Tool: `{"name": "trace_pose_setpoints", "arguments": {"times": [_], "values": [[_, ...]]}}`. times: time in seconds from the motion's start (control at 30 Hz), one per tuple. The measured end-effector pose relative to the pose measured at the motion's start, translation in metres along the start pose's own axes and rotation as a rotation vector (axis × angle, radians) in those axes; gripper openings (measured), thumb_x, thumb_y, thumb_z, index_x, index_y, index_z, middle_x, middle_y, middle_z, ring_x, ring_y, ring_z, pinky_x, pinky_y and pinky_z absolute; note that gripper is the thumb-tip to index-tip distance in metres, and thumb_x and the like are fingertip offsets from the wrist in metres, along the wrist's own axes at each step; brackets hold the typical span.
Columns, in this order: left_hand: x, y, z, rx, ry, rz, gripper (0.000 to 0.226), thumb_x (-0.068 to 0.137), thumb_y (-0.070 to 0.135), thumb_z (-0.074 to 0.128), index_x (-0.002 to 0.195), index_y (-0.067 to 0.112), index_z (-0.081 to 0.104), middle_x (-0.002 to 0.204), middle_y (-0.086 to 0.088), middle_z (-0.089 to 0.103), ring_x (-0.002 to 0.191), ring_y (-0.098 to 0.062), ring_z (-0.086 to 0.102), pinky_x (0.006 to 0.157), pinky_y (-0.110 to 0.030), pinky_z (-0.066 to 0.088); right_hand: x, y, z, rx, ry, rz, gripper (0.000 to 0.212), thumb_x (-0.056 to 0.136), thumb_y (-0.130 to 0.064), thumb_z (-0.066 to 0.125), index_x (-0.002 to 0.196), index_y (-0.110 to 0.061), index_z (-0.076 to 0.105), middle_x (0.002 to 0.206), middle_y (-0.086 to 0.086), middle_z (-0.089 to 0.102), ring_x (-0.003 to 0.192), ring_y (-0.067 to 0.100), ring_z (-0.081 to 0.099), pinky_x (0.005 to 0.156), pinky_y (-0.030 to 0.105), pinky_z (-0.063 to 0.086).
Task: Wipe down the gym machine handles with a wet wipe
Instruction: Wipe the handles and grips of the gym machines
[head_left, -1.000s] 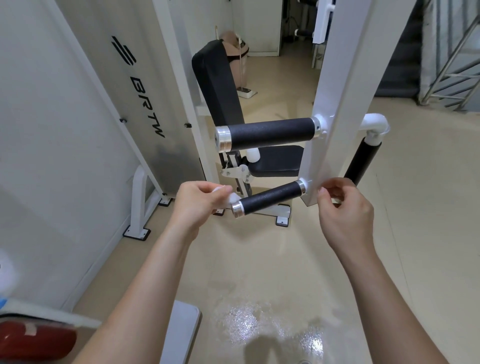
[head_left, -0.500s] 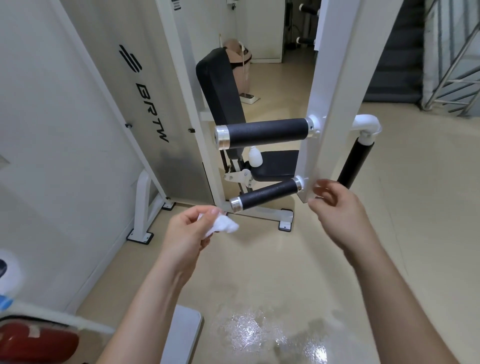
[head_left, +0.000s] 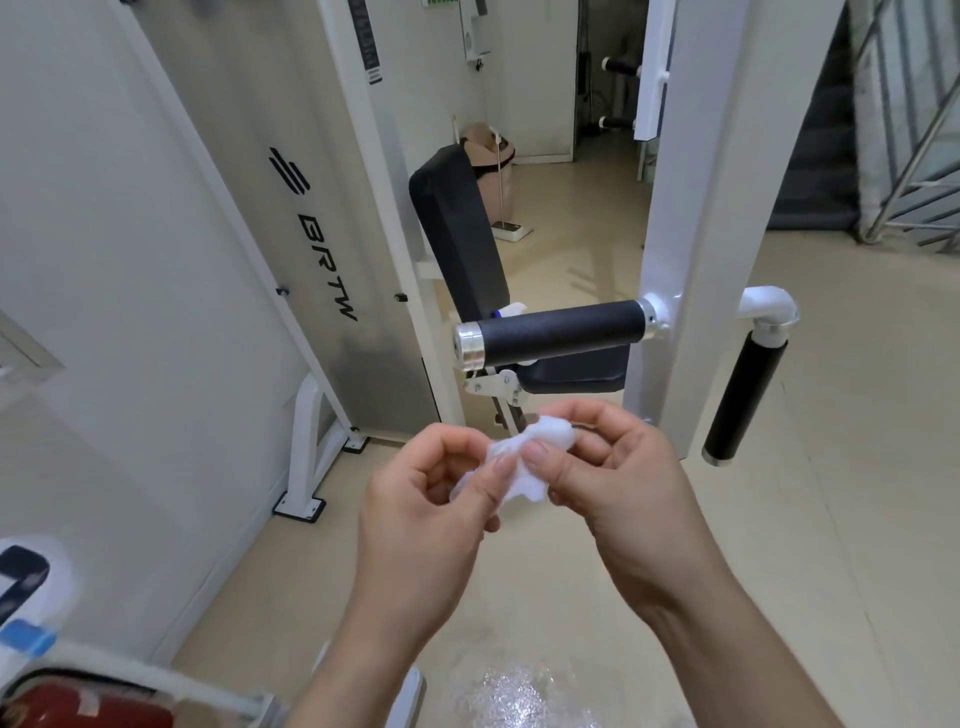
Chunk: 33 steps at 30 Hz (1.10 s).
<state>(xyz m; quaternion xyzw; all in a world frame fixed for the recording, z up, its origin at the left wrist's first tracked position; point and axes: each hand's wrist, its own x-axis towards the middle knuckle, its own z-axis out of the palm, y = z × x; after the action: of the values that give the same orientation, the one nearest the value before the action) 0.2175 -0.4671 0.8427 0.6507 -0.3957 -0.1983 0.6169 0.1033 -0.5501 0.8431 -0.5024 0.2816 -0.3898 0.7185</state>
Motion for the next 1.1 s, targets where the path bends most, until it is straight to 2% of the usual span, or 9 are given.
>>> {"name": "trace_pose_setpoints", "arguments": {"times": [0.07,0.13,0.3,0.43,0.53,0.67,0.8,0.9,1.1], "values": [[-0.004,0.001,0.001,0.108,0.025,0.130,0.009,0.080,0.030,0.070,0.079,0.025,0.063,0.060,-0.004,0.063,0.050,-0.022,0.058,0.050,-0.038,0.051,-0.003,-0.002,0.002,0.209,0.027,0.027,0.020,0.075,0.003,0.068,0.091,-0.005,0.058,0.077,0.014,0.071,0.067,0.023,0.067,0.060,0.026,0.055],[-0.005,0.003,0.003,0.226,0.011,0.292,0.004,0.084,0.030,0.065,0.085,0.027,0.064,0.064,0.002,0.064,0.056,-0.021,0.061,0.051,-0.036,0.051,-0.004,-0.004,0.007,0.285,0.070,-0.011,0.013,0.077,0.003,0.066,0.084,-0.007,0.062,0.076,0.014,0.069,0.067,0.022,0.066,0.060,0.025,0.055],[0.005,0.019,-0.002,0.373,-0.043,0.568,0.013,0.088,0.023,0.061,0.093,0.019,0.072,0.085,0.013,0.065,0.077,-0.011,0.062,0.062,-0.021,0.048,-0.007,-0.011,0.017,-0.129,0.253,-0.410,0.016,0.085,-0.008,0.067,0.080,-0.021,0.073,0.075,0.001,0.071,0.068,0.012,0.065,0.061,0.022,0.053],[0.038,0.026,-0.010,0.390,0.148,0.409,0.020,0.093,0.031,0.057,0.110,0.026,0.065,0.098,0.013,0.062,0.082,-0.001,0.059,0.067,-0.009,0.045,0.017,-0.018,0.028,-0.547,0.318,-0.759,0.014,0.088,-0.006,0.065,0.094,-0.014,0.074,0.088,-0.004,0.068,0.082,0.010,0.064,0.072,0.025,0.052],[0.062,0.021,-0.009,0.216,0.062,0.181,0.026,0.087,0.040,0.057,0.111,0.035,0.065,0.091,0.015,0.070,0.082,-0.002,0.065,0.079,-0.024,0.053,0.038,-0.012,0.041,-0.810,0.342,-0.863,0.012,0.089,-0.010,0.063,0.094,-0.009,0.074,0.089,0.003,0.062,0.077,0.009,0.056,0.071,0.015,0.046],[0.069,0.022,-0.009,0.135,0.045,0.194,0.020,0.088,0.022,0.064,0.105,0.030,0.070,0.090,0.015,0.074,0.087,-0.001,0.068,0.078,-0.021,0.052,0.059,-0.018,0.050,-0.985,0.351,-0.896,0.010,0.085,-0.010,0.062,0.080,-0.007,0.071,0.080,0.006,0.057,0.064,0.021,0.054,0.055,0.028,0.044],[0.072,0.021,-0.008,0.133,0.041,0.237,0.022,0.089,0.015,0.064,0.104,0.030,0.070,0.093,0.014,0.074,0.091,-0.002,0.068,0.079,-0.017,0.052,0.071,-0.034,0.056,-1.120,0.325,-0.866,0.004,0.077,-0.006,0.068,0.074,-0.007,0.068,0.076,0.008,0.056,0.058,0.021,0.049,0.052,0.025,0.035],[0.072,0.018,-0.008,0.122,0.076,0.215,0.021,0.088,0.015,0.066,0.105,0.025,0.070,0.092,0.011,0.074,0.090,-0.003,0.068,0.080,-0.020,0.052,0.056,-0.027,0.050,-1.148,0.286,-0.856,0.004,0.075,-0.007,0.063,0.075,-0.008,0.067,0.076,0.008,0.055,0.057,0.024,0.052,0.046,0.029,0.041],[0.069,0.015,-0.006,0.176,0.112,0.242,0.022,0.089,0.014,0.065,0.110,0.020,0.070,0.097,0.013,0.072,0.092,0.001,0.066,0.081,-0.016,0.051,0.073,-0.055,0.055,-1.350,0.186,-0.699,0.011,0.085,-0.018,0.062,0.091,-0.012,0.070,0.090,0.006,0.057,0.076,0.021,0.053,0.063,0.026,0.031]]}}
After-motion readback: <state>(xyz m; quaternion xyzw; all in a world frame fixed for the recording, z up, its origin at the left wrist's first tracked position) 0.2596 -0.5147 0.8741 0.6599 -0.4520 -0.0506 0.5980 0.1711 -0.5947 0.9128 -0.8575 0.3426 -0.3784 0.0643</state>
